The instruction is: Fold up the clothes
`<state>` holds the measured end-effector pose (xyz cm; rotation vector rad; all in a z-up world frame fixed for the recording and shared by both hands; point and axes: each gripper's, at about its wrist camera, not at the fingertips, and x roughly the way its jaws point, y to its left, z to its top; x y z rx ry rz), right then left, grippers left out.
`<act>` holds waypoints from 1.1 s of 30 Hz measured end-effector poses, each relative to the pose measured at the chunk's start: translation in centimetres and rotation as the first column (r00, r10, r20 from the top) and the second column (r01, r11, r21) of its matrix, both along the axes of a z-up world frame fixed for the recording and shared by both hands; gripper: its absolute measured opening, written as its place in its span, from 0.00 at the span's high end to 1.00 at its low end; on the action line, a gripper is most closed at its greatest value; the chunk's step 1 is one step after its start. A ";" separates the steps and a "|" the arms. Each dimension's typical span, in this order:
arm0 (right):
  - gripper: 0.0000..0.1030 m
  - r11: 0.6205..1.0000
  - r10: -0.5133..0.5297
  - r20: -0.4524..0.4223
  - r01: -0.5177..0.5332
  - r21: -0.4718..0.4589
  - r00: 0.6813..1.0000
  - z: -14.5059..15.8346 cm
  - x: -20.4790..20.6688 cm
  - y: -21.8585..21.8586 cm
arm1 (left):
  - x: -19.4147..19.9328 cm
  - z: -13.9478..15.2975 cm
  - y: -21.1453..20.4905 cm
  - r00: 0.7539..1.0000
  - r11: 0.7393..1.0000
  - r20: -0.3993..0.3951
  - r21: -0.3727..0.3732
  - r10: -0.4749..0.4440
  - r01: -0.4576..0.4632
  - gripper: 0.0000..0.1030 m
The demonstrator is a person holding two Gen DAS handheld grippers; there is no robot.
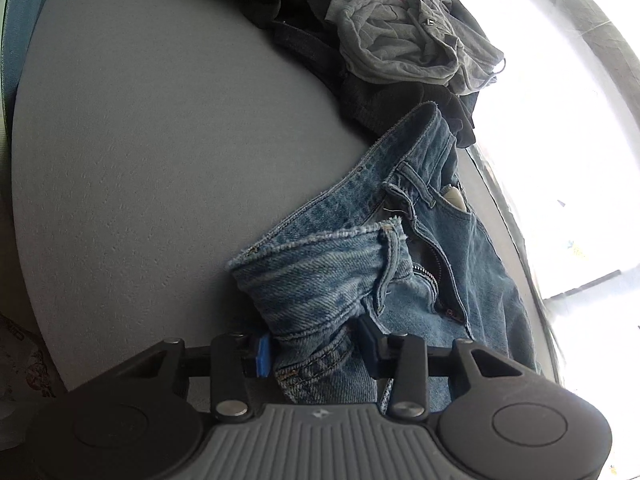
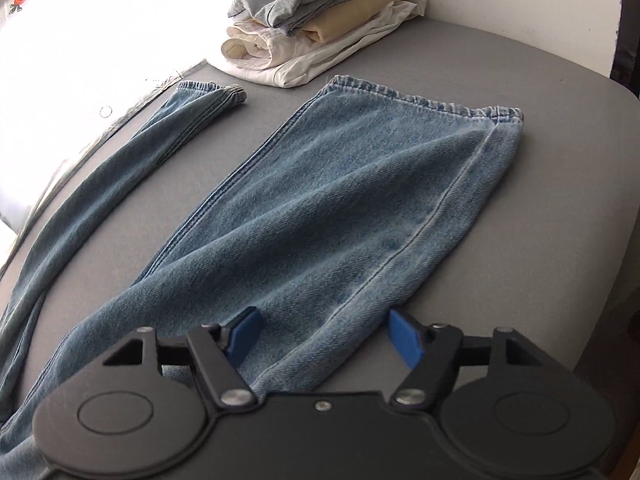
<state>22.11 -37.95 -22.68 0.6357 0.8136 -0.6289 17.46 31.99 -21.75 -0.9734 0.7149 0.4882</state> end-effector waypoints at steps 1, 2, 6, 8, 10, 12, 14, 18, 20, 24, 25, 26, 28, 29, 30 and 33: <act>0.34 1.000 0.001 0.012 -0.002 0.010 1.000 0.0 0.1 -0.4 | 0.1 0.0 -0.1 1.000 1.000 -0.001 0.007 0.008 -0.008 0.68; 0.38 1.000 0.003 0.024 -0.003 0.020 1.000 0.1 0.2 -0.7 | 0.1 0.0 -0.3 1.000 1.000 -0.006 0.012 0.011 -0.011 0.74; 0.94 0.998 -0.020 0.067 0.016 0.066 0.998 0.4 -0.1 -2.1 | 0.5 1.1 -1.2 1.000 0.997 -0.023 0.082 -0.007 0.009 0.80; 0.97 0.992 -0.065 0.120 0.052 0.113 0.991 0.8 -1.0 -2.8 | 0.7 2.1 -1.4 0.999 0.993 -0.028 0.115 -0.022 0.025 0.82; 0.97 0.990 -0.090 0.166 0.070 0.126 0.982 2.0 -2.2 -2.8 | 0.6 3.7 -1.6 0.999 0.985 -0.028 0.164 -0.047 0.051 0.83; 0.97 0.990 -0.096 0.166 0.076 0.122 0.982 2.4 -2.9 -2.8 | 0.3 4.6 -1.6 0.998 0.980 -0.027 0.188 -0.062 0.066 0.83; 0.97 0.992 -0.087 0.133 0.074 0.105 0.987 2.2 -3.1 -2.7 | 0.3 4.4 -1.4 0.997 0.977 -0.045 0.202 -0.066 0.074 0.82; 0.95 0.995 -0.072 0.066 0.067 0.071 0.995 1.9 -3.5 -2.5 | 1.1 2.7 -1.7 0.989 0.972 -0.131 0.215 -0.067 0.095 0.80; 0.89 0.996 -0.065 0.032 0.063 0.055 0.997 1.7 -3.7 -2.4 | 1.2 2.8 -2.0 0.987 0.967 -0.151 0.237 -0.057 0.092 0.71; 0.52 0.996 -0.049 -0.014 0.048 -0.081 0.999 3.2 -3.8 -2.7 | 1.3 3.8 -1.8 0.986 0.961 -0.164 0.266 -0.032 0.075 0.58; 0.51 0.992 -0.037 -0.014 0.035 -0.121 0.999 3.8 -3.5 -3.2 | 1.3 4.1 -1.8 0.987 0.956 -0.159 0.283 -0.029 0.074 0.52; 0.52 0.989 -0.018 -0.006 0.017 -0.146 1.000 4.3 -3.3 -3.7 | 1.4 4.4 -1.9 0.987 0.950 -0.161 0.303 -0.026 0.075 0.45; 0.52 0.984 0.004 0.004 -0.003 -0.180 1.000 4.9 -2.8 -4.8 | 1.4 5.2 -2.2 0.984 0.927 -0.176 0.370 0.011 0.056 0.33; 0.52 0.982 0.008 0.007 -0.006 -0.191 1.000 5.1 -2.5 -5.5 | 1.3 5.7 -2.3 0.984 0.914 -0.173 0.405 0.043 0.031 0.26; 0.52 0.981 0.008 0.007 -0.007 -0.194 1.000 5.1 -2.1 -6.1 | 1.1 6.0 -2.3 0.984 0.906 -0.164 0.423 0.072 0.004 0.24; 0.52 0.981 0.024 0.015 -0.021 -0.192 1.000 4.9 -0.8 -7.9 | 0.5 6.7 -2.4 0.987 0.917 -0.099 0.392 0.126 -0.078 0.23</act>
